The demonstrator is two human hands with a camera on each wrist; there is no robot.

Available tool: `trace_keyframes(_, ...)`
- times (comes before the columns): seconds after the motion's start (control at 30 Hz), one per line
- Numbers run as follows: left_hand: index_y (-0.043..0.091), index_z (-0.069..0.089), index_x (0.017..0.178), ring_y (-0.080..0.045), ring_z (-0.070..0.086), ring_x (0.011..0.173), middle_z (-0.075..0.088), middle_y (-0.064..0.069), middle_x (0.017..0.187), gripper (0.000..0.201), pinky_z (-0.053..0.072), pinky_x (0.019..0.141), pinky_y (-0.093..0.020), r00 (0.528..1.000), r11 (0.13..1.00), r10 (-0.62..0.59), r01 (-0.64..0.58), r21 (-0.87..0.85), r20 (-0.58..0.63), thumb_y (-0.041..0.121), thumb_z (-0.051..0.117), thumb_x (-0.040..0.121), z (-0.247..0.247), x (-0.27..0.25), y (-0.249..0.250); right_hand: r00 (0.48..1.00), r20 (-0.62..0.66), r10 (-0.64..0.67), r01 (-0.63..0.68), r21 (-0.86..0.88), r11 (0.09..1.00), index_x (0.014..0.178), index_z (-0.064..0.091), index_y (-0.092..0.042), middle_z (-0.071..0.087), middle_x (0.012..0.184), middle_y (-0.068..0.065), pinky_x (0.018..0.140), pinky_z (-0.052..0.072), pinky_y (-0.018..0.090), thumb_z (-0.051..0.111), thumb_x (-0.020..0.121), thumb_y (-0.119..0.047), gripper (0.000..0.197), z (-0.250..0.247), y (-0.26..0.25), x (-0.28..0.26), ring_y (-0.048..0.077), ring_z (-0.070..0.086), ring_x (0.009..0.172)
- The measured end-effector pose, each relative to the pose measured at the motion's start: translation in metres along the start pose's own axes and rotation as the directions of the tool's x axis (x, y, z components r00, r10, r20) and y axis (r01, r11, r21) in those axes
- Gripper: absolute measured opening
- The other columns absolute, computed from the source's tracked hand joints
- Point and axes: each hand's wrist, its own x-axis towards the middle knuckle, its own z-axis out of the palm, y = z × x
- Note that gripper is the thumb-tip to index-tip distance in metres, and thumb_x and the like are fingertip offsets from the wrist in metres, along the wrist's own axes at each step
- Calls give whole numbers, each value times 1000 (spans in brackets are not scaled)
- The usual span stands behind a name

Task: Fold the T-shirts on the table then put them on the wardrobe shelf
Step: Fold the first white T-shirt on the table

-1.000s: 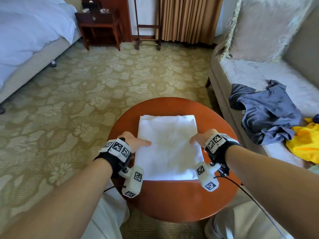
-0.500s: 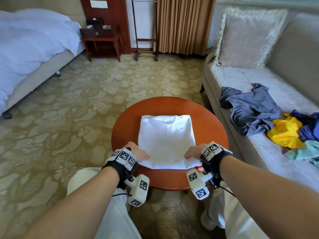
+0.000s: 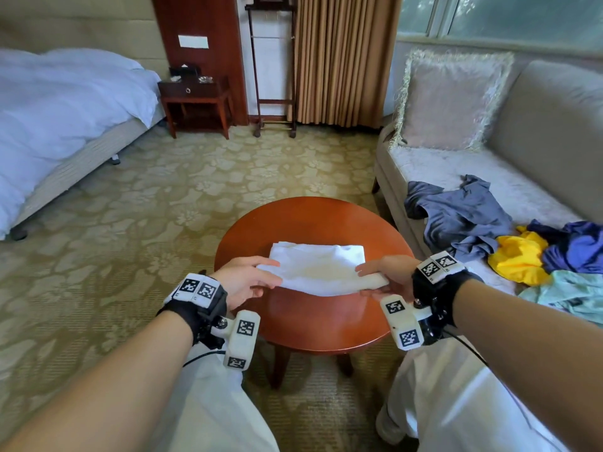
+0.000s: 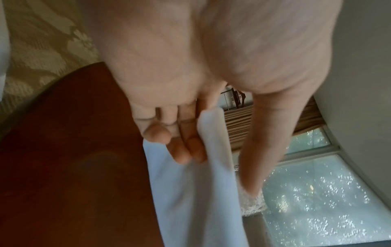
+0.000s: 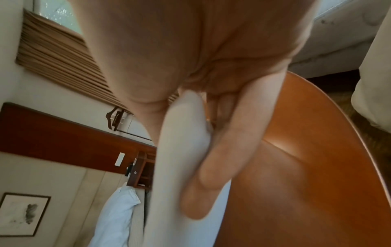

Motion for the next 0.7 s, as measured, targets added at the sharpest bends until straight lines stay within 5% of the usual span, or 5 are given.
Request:
trace_keyframes(0.1, 6, 66, 113, -23, 64, 89, 69, -14, 97, 50, 49, 73, -28, 998, 997, 48, -50, 51, 35, -25, 64, 73, -6, 0, 1, 991, 132, -1, -13, 104, 994, 89, 52, 1, 60, 58, 15, 33, 37, 18, 57, 88, -9, 12, -8, -6, -7, 16, 55, 35)
trace_keyframes(0.27, 8, 71, 106, -28, 59, 85, 70, -20, 97, 39, 47, 70, -32, 979, 980, 163, -146, 139, -122, -17, 67, 75, -9, 9, -6, 952, 299, -66, 67, 8, 998, 122, 56, 1, 60, 119, 17, 63, 49, 24, 80, 55, 3, 72, -10, -1, -1, 23, 61, 101)
trace_keyframes(0.37, 19, 74, 98, -20, 62, 81, 72, -8, 91, 28, 47, 64, -28, 956, 963, 201, -153, 223, -212, 0, 74, 78, -11, 15, -5, 975, 170, -145, 154, -47, 987, 116, 64, 4, 63, 105, 21, 54, 43, 24, 84, 54, -2, 66, -8, 6, 12, 26, 57, 83)
trace_keyframes(0.53, 18, 73, 97, -16, 60, 80, 70, -5, 92, 14, 49, 69, -29, 939, 924, 246, -152, 351, -242, 26, 75, 85, -9, 28, 1, 985, -26, -171, 170, -36, 985, 105, 64, -8, 73, 94, 11, 68, 58, 32, 78, 80, -31, 37, -8, 7, 21, 23, 73, 84)
trace_keyframes(0.7, 6, 74, 93, -23, 65, 84, 73, -4, 90, 23, 50, 77, -32, 894, 891, 343, -212, 403, -288, 28, 75, 85, -10, 44, -1, 938, -210, -277, 214, -279, 936, 75, 64, -1, 59, 75, 14, 68, 55, 33, 69, 79, -56, 55, -10, 6, 39, 23, 61, 71)
